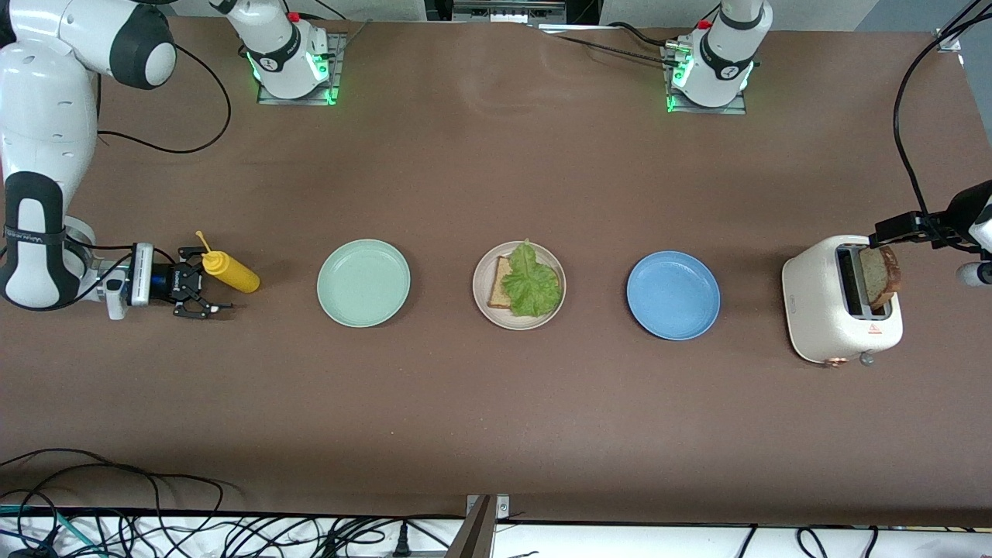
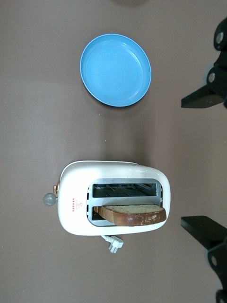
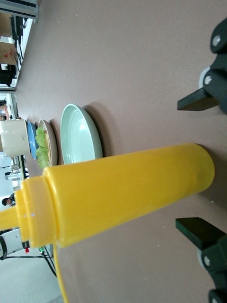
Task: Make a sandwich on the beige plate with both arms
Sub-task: 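Grasp the yellow bottle with the right gripper while the left gripper reaches the toaster, then carry the bottle over the beige plate while the left gripper grasps the bread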
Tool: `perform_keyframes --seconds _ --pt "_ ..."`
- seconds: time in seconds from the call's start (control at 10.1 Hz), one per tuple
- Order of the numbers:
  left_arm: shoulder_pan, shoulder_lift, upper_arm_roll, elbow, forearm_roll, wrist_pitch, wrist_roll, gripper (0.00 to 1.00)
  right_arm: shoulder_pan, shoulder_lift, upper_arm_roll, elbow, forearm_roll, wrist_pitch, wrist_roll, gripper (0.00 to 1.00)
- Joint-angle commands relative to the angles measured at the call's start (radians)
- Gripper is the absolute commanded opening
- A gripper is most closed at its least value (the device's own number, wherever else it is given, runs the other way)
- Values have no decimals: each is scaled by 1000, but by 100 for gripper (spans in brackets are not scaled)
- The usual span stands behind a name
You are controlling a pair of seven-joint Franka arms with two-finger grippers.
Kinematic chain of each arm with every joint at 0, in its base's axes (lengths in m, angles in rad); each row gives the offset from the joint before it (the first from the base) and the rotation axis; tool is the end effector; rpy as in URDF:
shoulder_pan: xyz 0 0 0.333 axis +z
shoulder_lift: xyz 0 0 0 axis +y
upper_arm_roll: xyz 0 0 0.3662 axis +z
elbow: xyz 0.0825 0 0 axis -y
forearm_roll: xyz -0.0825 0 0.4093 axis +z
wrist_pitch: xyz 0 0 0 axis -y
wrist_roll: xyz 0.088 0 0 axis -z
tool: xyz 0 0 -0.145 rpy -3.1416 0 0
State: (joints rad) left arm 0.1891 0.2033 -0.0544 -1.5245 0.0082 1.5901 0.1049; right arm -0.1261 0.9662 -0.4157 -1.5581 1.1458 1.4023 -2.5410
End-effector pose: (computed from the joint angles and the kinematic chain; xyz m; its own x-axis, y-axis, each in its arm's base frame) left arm 0.6328 0.0899 0.5369 0.9903 0.0280 -0.1359 0.0306 -0.9994 0.0172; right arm 0.6249 -0.1722 0.0898 0.1134 0.4183 0.9012 0.9884 0.0449 -0.1452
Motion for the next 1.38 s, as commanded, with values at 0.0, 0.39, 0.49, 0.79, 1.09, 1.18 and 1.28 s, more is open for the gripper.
perform_keyframes --seconds 0.0,0.39,0.49,0.79,1.09,1.18,1.28 --pt "-8 2 -4 21 38 -18 10 100 -17 22 11 13 9 -46 -15 100" --pt "-8 2 -4 21 38 -19 12 100 -9 39 40 10 15 -71 -4 19" --pt "-8 2 -4 21 38 -25 10 100 -6 36 41 10 15 -68 7 0" --pt "-8 2 -4 23 38 -25 10 100 67 -4 29 73 9 -49 104 0" --pt "-8 2 -4 23 38 -28 10 100 266 -107 -61 147 -41 1 374 0" --pt "-8 2 -4 23 38 -30 10 100 345 -133 -102 153 -41 13 474 0" --pt "-8 2 -4 23 38 -30 10 100 431 -153 -144 158 -43 35 566 0"
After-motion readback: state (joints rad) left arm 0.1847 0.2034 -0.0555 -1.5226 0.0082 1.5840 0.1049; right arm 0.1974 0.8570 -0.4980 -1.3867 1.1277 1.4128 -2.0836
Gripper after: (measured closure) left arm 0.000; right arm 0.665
